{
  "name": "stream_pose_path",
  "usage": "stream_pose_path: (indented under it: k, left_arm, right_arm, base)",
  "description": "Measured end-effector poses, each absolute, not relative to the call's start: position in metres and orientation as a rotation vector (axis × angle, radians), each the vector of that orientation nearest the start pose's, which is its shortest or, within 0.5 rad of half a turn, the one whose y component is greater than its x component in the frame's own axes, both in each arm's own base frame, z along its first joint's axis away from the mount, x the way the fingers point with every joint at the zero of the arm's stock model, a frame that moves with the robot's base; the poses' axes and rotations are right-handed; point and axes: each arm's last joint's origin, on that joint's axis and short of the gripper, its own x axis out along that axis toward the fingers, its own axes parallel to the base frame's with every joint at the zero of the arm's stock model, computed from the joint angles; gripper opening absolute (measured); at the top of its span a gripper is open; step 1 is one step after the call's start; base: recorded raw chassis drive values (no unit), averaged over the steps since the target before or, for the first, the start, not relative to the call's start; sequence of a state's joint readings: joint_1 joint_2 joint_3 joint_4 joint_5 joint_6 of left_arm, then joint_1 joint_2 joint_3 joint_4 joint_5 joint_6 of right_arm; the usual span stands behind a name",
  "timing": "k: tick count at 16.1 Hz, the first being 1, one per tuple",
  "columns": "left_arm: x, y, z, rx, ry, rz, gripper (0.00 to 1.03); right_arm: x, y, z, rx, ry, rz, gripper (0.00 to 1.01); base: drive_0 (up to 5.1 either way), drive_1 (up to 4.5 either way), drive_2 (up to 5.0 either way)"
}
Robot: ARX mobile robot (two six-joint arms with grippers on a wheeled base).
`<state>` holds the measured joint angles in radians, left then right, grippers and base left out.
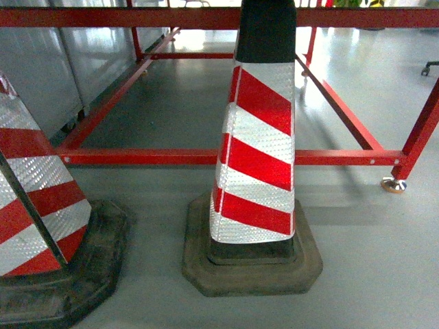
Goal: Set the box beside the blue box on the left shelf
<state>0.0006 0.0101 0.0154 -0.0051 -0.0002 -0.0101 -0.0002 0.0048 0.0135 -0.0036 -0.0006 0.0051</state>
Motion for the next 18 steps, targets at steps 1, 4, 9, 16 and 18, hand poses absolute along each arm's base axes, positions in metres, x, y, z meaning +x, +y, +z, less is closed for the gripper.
stream_pose_path:
  k: [1, 4, 9, 16, 18]
  left_arm:
    - [0.0974, 0.0001, 0.1675, -0.01, 0.0, 0.001, 0.98]
    - [0.0974, 0.0001, 0.1675, -0.01, 0.0, 0.001, 0.98]
    - [0.0974, 0.0001, 0.1675, -0.01, 0.0, 0.001, 0.98]
    - [0.0974, 0.0001, 0.1675, -0.01, 0.0, 0.001, 0.98]
    - [0.0974, 0.0001, 0.1672, -0.01, 0.003, 0.001, 0.98]
  right_arm:
    - [0.0972, 0.0, 0.1674, 0.005, -0.005, 0.0, 0.98]
    - [0.0972, 0.0, 0.1674, 0.005, -0.005, 0.0, 0.98]
    - [0.0972, 0.0, 0.1674, 0.005, -0.005, 0.0, 0.98]
    - [0.0972, 0.0, 0.1674, 0.005, -0.005, 0.0, 0.98]
    - [0.0972, 0.0, 0.1671, 0.005, -0.002, 0.0, 0.98]
  base:
    - [0.0, 0.0, 0.0]
    - [0.0, 0.0, 0.0]
    - [0.0, 0.0, 0.0]
    - [0.0, 0.0, 0.0]
    - [0.0, 0.0, 0.0]
